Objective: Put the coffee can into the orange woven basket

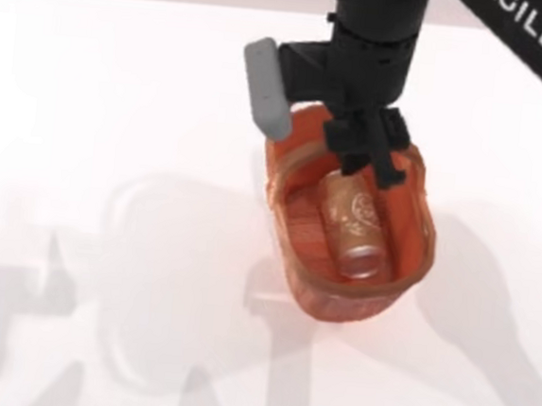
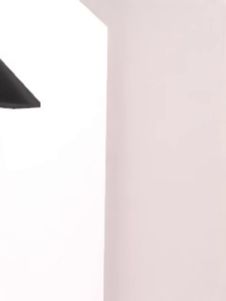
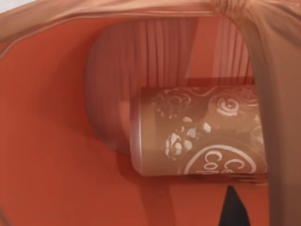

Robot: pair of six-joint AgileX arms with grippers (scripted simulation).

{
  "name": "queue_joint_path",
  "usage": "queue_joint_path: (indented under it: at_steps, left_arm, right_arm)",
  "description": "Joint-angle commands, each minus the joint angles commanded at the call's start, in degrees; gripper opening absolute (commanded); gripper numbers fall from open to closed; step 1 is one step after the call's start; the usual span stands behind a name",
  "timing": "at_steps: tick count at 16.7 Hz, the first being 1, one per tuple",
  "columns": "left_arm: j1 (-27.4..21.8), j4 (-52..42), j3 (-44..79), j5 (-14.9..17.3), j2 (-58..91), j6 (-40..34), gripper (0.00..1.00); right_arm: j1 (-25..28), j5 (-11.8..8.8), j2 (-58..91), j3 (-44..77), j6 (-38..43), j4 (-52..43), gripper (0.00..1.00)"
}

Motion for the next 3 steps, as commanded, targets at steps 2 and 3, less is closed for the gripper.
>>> queue_joint_path:
  at_steps: [2,3]
  left_arm:
    - [0.0,0.0,0.0,0.0,0.0,0.0,1.0]
    - [0.0,0.0,0.0,0.0,0.0,0.0,1.0]
  right_arm:
    - [-0.3,0.0,0.2,2.5,-0.4,-2.4,0.0]
    - [-0.4,0.0,0.2,2.8,-0.4,-2.7,0.0]
